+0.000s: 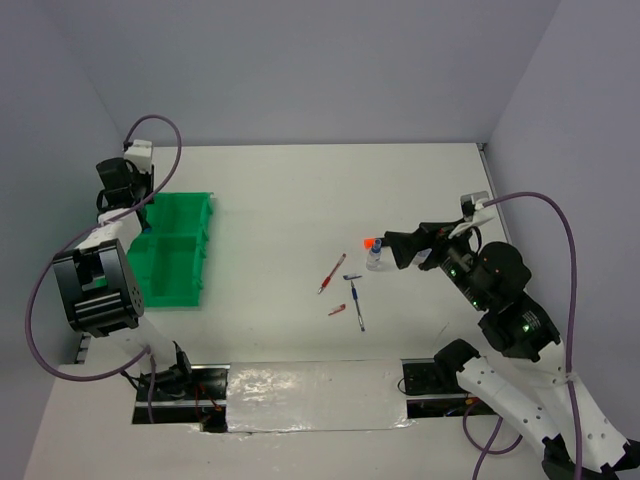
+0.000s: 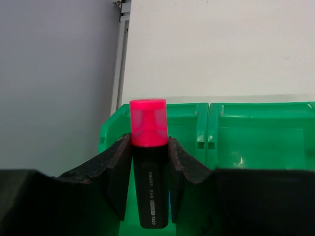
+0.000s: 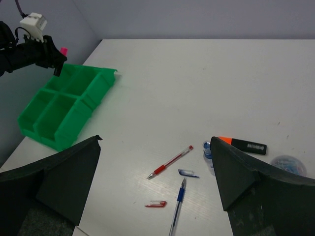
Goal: Sort the stationery into containers
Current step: Place the pen in the storage box.
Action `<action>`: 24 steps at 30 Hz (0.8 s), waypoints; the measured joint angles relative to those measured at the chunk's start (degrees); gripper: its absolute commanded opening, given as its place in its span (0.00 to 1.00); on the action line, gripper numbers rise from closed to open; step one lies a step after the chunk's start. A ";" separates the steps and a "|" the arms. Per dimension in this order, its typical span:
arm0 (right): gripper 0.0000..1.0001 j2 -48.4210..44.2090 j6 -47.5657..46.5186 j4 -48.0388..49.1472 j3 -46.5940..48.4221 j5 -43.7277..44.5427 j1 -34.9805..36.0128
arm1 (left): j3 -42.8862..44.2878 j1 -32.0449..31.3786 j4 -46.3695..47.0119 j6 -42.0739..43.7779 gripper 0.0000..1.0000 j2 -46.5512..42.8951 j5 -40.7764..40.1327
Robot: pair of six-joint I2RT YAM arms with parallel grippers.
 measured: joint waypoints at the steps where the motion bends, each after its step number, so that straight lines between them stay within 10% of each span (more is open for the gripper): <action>1: 1.00 0.17 0.00 0.00 0.00 0.07 0.00 | -0.42 0.00 0.48 -0.35 0.49 0.00 0.00; 5: 1.00 1.01 0.00 -0.02 0.02 0.59 0.00 | -1.07 0.46 1.88 -1.84 0.69 -0.02 -0.04; 7: 1.00 1.33 -0.02 -0.02 0.02 1.09 0.00 | -1.09 1.05 2.58 -2.32 0.99 -0.07 -0.28; 17: 1.00 3.39 -0.44 -0.02 0.39 5.40 -0.02 | -0.33 2.21 1.88 -11.58 0.99 -4.00 -3.80; 24: 1.00 20.37 0.13 -0.94 7.32 11.06 -4.31 | 23.21 3.37 -19.58 -37.20 0.99 -7.93 -7.56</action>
